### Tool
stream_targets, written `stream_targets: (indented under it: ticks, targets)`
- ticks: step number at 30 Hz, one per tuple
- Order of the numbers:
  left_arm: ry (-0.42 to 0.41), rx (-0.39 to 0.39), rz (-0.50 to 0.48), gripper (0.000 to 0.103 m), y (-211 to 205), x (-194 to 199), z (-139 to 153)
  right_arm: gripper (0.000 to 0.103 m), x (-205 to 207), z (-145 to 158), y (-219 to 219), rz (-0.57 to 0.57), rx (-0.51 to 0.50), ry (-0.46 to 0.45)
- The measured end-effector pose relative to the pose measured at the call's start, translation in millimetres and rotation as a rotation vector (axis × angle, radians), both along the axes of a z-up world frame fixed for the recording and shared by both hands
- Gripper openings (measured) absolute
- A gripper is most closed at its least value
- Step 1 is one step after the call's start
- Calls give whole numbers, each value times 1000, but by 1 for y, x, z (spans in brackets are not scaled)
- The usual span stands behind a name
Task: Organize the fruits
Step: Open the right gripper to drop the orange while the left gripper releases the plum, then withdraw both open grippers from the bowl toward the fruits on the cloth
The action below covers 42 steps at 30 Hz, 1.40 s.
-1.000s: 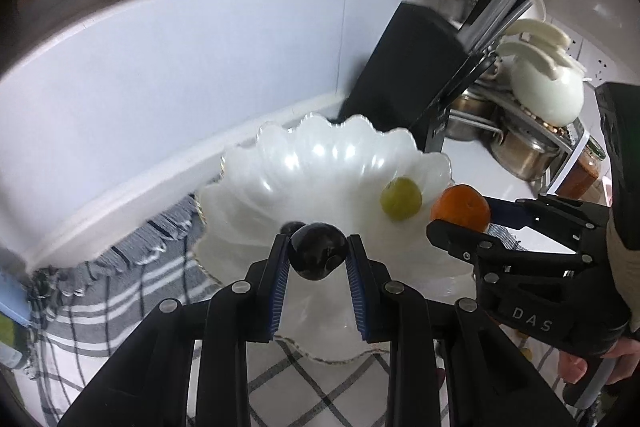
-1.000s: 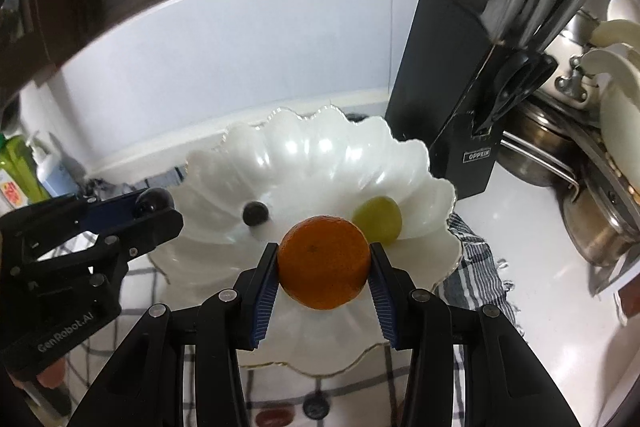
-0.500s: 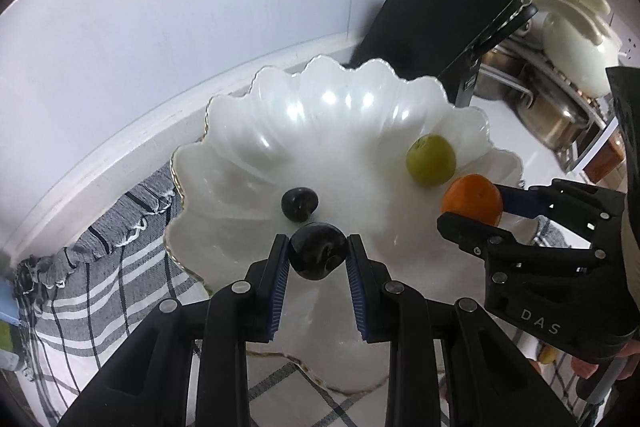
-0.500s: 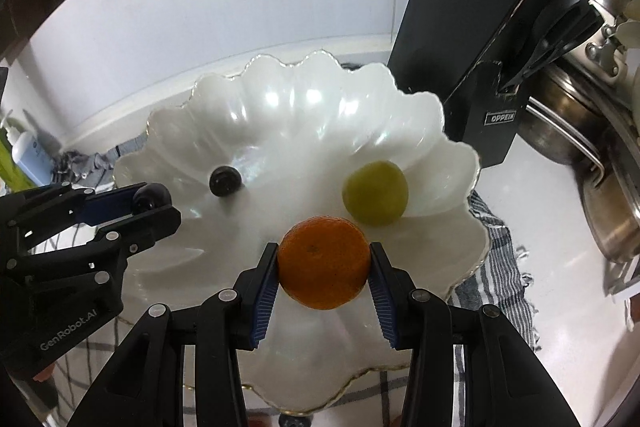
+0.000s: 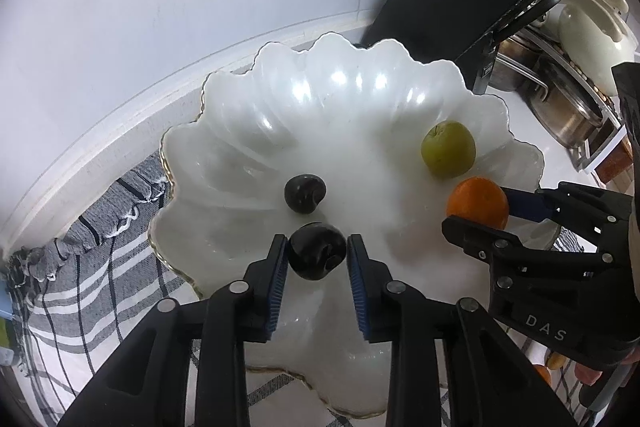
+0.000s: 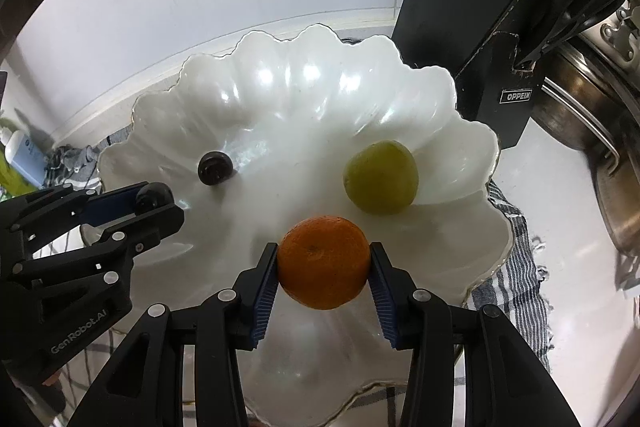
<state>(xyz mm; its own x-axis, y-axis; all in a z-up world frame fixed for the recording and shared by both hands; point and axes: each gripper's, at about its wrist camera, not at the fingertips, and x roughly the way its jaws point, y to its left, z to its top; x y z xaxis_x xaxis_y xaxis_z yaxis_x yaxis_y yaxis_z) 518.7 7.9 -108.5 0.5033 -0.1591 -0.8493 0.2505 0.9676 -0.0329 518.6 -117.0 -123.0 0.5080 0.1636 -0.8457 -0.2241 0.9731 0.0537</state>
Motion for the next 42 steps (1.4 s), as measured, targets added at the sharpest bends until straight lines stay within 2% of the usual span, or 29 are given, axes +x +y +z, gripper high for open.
stream_targets:
  ticks: [1, 3, 4, 8, 12, 23, 35, 42]
  targets:
    - [-4, -1, 4, 44, 1, 0, 1, 46, 0, 0, 0, 0, -4, 2]
    - [-18, 2, 11, 50, 1, 0, 4, 49, 0, -1, 0, -3, -7, 7]
    - [-28, 5, 15, 53, 2, -1, 7, 56, -1, 0, -1, -8, -5, 3]
    - [-64, 25, 54, 57, 9, -5, 17, 58, -8, 9, -5, -27, -13, -40]
    - [-85, 15, 82, 65, 16, -11, 29, 58, -18, 22, -9, -42, -21, -80]
    - [-214, 55, 129, 74, 17, -52, 68, 58, -54, 53, -13, -38, 25, -165]
    - [-361, 41, 73, 76, 7, -106, 109, 58, -101, 90, -30, -78, 82, -281]
    - [-406, 8, 47, 76, 3, -133, 123, 58, -133, 106, -41, -98, 104, -344]
